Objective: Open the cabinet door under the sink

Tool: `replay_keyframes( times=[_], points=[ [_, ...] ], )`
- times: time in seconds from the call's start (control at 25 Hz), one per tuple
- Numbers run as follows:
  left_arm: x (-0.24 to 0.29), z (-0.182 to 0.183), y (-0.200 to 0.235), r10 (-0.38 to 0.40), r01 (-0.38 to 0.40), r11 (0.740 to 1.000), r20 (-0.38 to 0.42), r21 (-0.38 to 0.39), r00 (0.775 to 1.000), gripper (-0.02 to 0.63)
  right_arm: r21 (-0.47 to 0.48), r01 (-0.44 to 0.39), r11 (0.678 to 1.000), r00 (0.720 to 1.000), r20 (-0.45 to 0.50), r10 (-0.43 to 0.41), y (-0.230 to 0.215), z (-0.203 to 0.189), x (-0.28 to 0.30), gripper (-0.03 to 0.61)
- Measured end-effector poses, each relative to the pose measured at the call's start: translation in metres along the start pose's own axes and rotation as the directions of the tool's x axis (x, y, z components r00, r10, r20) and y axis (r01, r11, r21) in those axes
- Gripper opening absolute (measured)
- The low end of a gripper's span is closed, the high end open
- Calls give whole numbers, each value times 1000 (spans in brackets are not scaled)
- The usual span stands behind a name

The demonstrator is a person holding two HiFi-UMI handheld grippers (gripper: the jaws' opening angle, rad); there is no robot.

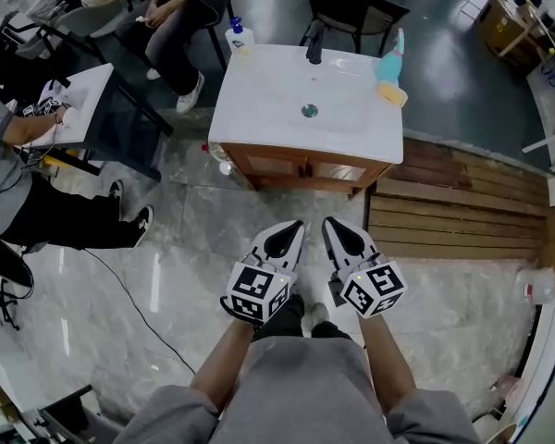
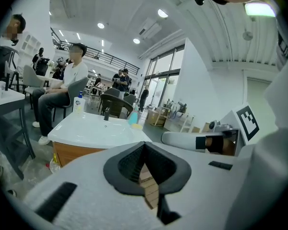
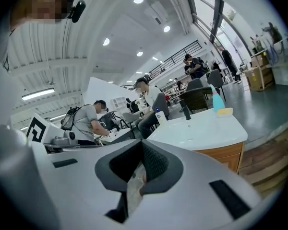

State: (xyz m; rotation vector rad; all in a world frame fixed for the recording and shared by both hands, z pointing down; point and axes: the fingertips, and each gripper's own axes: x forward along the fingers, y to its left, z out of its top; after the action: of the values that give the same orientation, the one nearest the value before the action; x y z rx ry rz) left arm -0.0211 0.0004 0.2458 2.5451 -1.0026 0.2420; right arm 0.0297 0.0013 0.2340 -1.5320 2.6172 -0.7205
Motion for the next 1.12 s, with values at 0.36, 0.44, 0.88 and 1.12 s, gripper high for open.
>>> replay_keyframes(
  times=[0.36, 0.44, 0.88, 1.12],
  points=[
    [17, -16, 40, -22, 20, 999, -31, -39, 999, 3, 29, 45, 999, 998, -34, -44, -13, -18, 37, 9],
    [21, -19, 44, -23, 21, 999, -36, -47, 999, 3, 31, 48, 998, 998, -38, -47, -18, -20, 42, 9],
    [63, -45, 59, 9, -16, 995, -70, -100, 997, 3, 58, 35, 998, 997, -77, -31, -65, -35, 65, 9],
    [91, -65, 68, 43, -54, 991, -93, -120, 995, 3, 83, 26, 996, 994, -104, -17, -102, -47, 78, 9]
  ],
)
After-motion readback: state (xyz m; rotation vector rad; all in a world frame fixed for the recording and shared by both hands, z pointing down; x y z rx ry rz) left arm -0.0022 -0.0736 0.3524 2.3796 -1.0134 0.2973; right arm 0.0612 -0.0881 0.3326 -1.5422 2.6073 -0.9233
